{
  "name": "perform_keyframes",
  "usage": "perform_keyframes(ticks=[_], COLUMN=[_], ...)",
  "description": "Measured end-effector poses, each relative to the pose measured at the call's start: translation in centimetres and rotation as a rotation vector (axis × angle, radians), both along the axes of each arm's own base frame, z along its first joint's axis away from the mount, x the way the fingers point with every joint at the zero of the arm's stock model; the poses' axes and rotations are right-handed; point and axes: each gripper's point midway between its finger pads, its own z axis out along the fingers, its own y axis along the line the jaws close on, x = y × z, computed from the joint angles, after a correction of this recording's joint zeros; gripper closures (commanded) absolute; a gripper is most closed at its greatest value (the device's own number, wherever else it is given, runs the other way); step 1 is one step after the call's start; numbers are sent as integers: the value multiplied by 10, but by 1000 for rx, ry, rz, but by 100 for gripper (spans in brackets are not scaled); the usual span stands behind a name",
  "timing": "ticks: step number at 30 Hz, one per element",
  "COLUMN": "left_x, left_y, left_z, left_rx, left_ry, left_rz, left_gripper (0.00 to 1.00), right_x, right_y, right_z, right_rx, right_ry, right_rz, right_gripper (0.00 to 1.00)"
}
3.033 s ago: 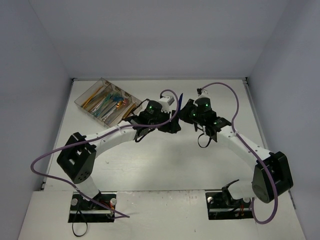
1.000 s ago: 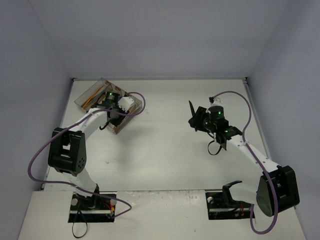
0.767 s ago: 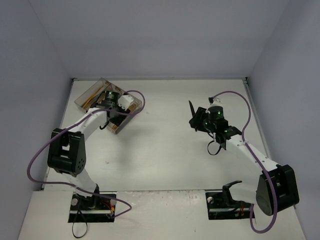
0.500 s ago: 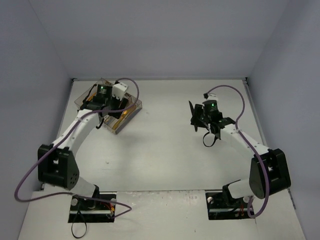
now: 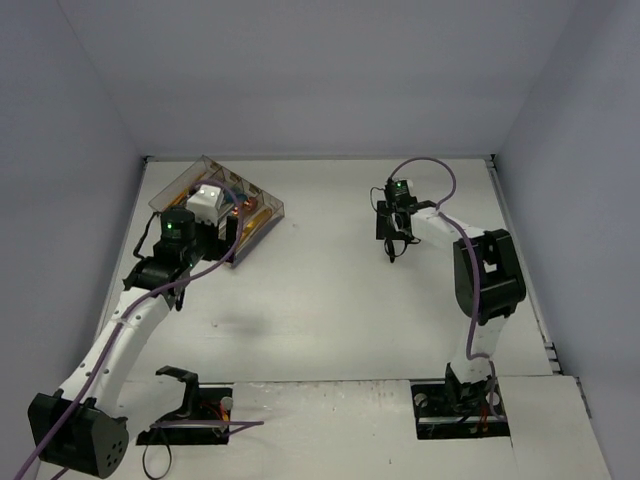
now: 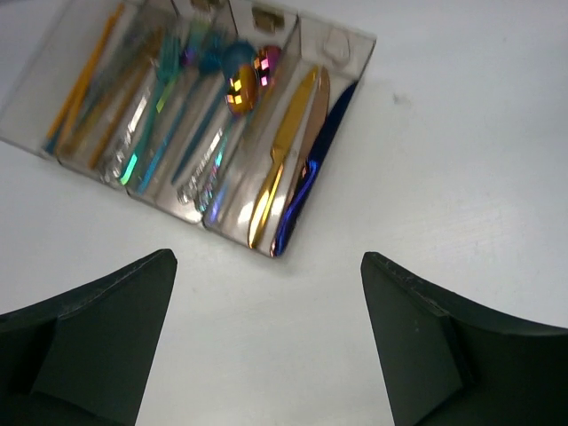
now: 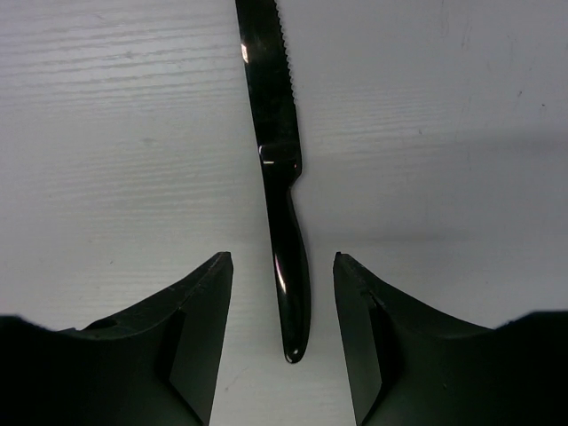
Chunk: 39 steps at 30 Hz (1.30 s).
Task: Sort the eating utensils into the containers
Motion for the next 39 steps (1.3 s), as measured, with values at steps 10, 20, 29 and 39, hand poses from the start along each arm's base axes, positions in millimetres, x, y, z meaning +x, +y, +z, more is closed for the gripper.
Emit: perform_keyframes(ticks=[10, 20, 29, 39], left_x=[-5, -3, -2, -2], left_y=[4, 2, -12, -48], left_z=[-23, -21, -27, -25], left_rx=[3, -9, -69, -201], left_ry=[62, 50, 84, 103], left_rz=[33, 33, -5, -78], left_gripper=[17, 17, 17, 17], right_x=[21, 31, 30, 11], right_y=[-1, 6, 12, 38], right_z=[-26, -28, -28, -25], right_rx=[-28, -7, 26, 118], right_ry=[42, 44, 54, 95], right_rz=[11, 21, 35, 57], right_gripper=[62, 83, 100, 100])
